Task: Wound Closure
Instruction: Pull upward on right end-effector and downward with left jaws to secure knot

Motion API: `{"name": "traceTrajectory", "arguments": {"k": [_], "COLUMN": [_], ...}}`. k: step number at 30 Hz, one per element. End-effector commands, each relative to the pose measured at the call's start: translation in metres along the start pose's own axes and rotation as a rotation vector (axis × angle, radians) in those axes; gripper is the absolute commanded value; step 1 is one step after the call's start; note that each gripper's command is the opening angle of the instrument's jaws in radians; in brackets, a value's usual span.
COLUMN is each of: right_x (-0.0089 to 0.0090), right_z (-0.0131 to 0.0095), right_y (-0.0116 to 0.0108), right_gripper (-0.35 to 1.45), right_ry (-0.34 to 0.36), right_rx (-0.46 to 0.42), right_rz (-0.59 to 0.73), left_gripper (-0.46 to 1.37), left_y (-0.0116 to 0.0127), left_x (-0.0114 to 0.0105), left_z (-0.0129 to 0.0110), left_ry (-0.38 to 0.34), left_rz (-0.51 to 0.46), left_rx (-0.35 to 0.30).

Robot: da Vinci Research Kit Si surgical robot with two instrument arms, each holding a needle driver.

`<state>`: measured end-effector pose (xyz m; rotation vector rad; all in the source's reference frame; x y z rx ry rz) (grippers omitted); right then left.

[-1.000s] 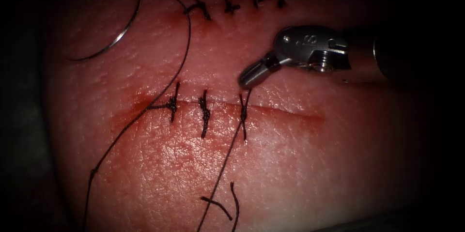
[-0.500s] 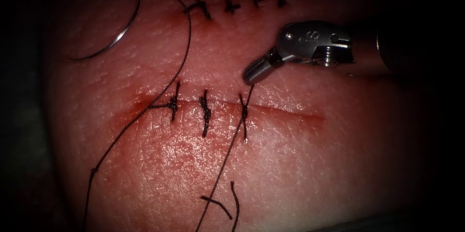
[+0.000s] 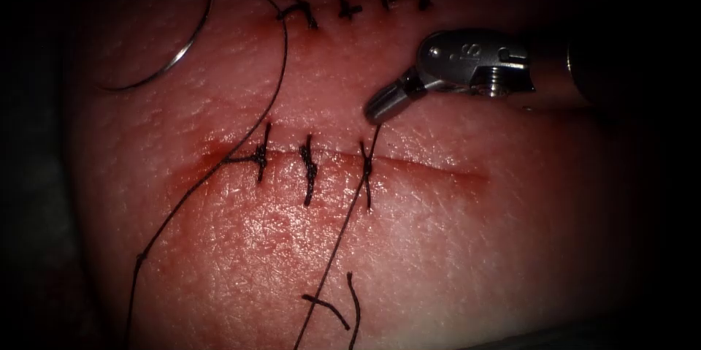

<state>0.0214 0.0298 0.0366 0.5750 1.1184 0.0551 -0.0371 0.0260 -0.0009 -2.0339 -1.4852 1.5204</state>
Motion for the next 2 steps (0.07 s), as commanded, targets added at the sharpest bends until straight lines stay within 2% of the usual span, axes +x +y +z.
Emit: {"name": "traceTrajectory", "arguments": {"k": [1, 2], "right_x": [0.0000, 0.0000], "right_z": [0.0000, 0.0000], "right_y": [0.0000, 0.0000], "right_gripper": [-0.35, -0.35], "right_ry": [0.000, 0.001], "right_rx": [-0.003, -0.001], "right_rz": [0.000, 0.000], "left_gripper": [-0.35, -0.35], "left_y": [0.0000, 0.0000], "left_x": [0.0000, 0.0000], "left_z": [0.0000, 0.0000], "left_ry": [0.000, 0.000], "left_rz": [0.001, 0.001], "left_rx": [-0.012, -0.012]}}
